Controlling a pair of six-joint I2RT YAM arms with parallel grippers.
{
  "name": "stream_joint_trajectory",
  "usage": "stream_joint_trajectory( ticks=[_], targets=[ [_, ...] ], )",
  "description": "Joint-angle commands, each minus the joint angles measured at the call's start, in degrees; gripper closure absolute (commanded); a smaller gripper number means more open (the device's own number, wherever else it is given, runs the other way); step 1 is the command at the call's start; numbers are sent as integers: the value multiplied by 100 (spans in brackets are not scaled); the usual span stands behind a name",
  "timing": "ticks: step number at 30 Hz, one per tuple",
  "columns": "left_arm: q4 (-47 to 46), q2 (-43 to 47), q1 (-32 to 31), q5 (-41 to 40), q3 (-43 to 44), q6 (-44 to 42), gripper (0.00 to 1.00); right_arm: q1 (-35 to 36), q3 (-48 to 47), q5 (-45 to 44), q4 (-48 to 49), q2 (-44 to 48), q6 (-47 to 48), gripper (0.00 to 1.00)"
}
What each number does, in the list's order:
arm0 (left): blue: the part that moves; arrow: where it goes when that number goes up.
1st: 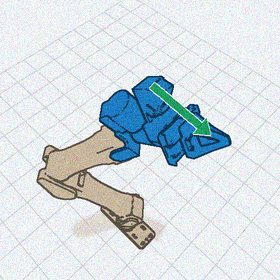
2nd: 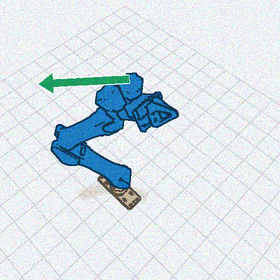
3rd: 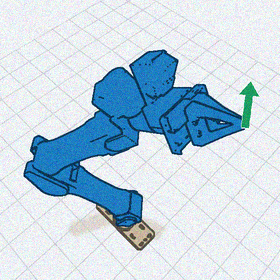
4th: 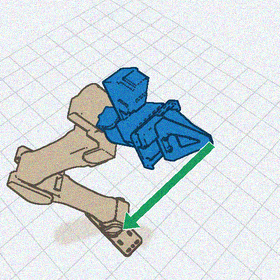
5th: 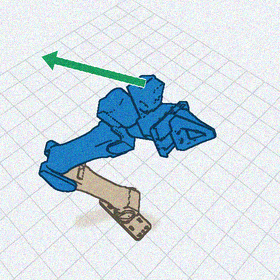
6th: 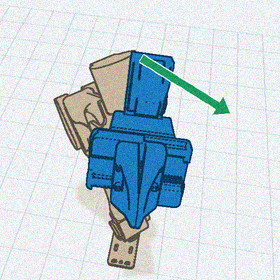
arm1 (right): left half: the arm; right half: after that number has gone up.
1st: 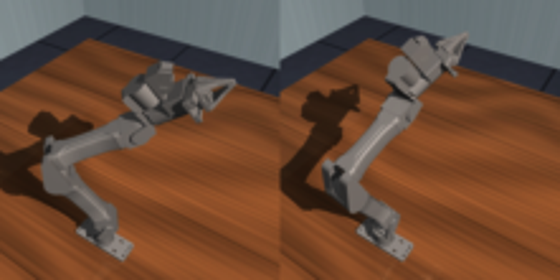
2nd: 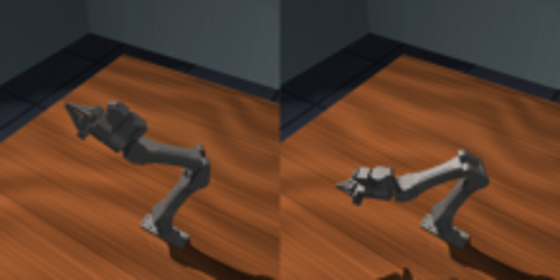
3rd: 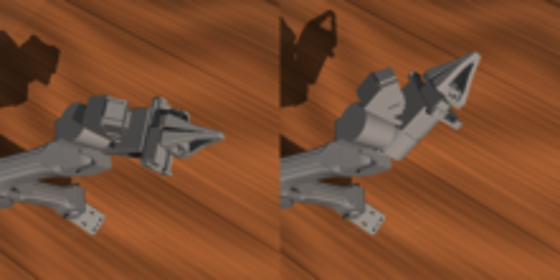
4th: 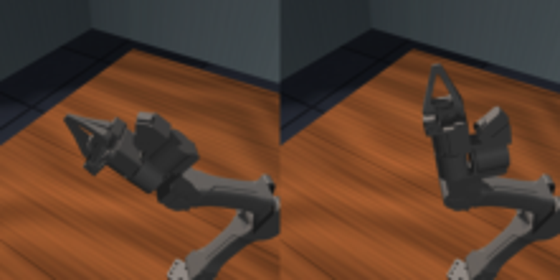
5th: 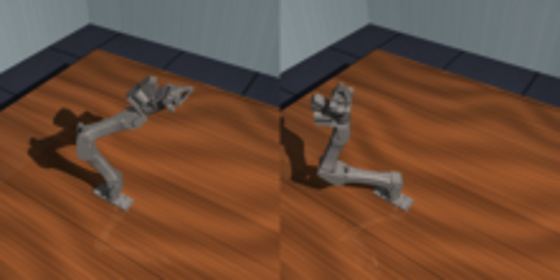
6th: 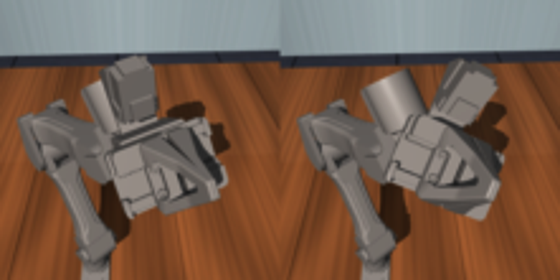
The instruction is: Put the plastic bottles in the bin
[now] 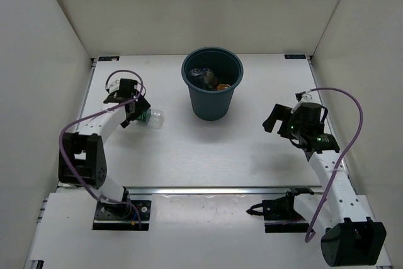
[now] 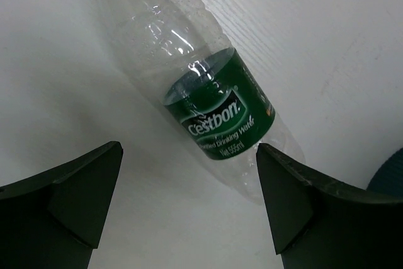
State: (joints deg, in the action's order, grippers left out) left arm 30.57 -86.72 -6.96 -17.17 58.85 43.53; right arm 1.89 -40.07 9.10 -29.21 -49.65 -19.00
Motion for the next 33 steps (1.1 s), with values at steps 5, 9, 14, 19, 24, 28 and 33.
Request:
stream_joint_trajectory(
  ticks=[5,9,14,19,24,28,33],
  targets=[
    [-464,-767,37,284,452,437,2,-40,-1054,-189,381,-299,361,1],
    [-701,-1013,28,240,531,595,1,136,-1249,-313,662,-485,398,1],
    [-570,-1435,28,250,750,665,1,66,-1345,-251,838,-651,353,1],
    [-552,-1594,-7,337,830,665,6,-101,-1336,-198,821,-599,345,1],
    [-508,-1024,-217,100,1093,490,26,-180,-1170,-120,821,-529,354,1],
    [-560,-120,-682,-461,1540,114,30,-311,-687,161,891,-502,274,1],
    [-1639,883,-1884,-1069,2034,-1438,26,-426,-46,311,838,-405,283,1]
  ],
)
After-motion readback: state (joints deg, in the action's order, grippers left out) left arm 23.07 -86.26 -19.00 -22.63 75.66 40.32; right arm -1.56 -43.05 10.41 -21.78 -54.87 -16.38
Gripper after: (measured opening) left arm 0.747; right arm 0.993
